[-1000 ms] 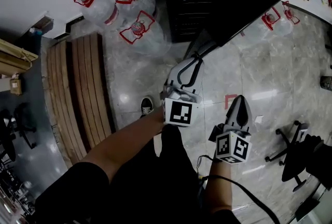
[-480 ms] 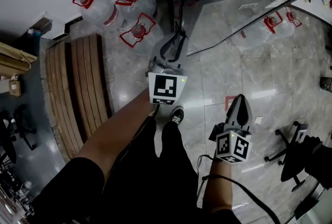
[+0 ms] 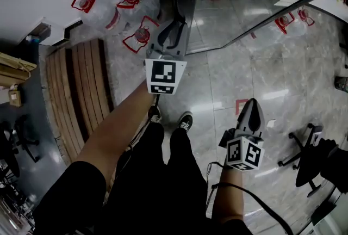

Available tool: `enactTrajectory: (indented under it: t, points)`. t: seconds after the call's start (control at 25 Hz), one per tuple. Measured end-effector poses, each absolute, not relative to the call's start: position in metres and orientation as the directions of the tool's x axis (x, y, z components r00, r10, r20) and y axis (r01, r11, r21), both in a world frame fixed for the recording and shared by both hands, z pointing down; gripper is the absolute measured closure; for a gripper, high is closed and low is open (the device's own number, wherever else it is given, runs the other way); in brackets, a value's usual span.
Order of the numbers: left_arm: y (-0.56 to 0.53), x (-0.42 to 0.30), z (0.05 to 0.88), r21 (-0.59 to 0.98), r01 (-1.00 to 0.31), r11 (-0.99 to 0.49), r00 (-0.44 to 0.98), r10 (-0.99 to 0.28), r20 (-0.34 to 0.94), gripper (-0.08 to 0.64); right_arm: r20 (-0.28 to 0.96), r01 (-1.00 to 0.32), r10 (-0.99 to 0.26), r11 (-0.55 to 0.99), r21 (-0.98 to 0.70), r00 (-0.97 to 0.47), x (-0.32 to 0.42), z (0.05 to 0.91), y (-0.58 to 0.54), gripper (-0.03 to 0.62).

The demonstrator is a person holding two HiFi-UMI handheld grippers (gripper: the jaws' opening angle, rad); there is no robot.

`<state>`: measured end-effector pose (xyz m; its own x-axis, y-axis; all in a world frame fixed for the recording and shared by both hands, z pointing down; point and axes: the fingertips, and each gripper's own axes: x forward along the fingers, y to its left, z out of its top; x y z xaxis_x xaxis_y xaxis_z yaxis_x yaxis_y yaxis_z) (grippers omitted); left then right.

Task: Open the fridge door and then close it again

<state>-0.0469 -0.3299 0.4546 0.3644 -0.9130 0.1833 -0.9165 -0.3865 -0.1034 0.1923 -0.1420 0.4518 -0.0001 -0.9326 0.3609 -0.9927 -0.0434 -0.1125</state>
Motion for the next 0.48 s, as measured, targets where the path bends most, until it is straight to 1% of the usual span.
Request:
enactTrajectory:
  t: [0.48]
  points:
    - [-0.361, -0.056, 0.455, -0.104, -0.923, -0.371, 0.35, -0.92, 0.178, 0.486, 0.367, -0.99, -0.929, -0.08, -0.113, 0.033, 0.196, 0.455, -0.144, 0.577]
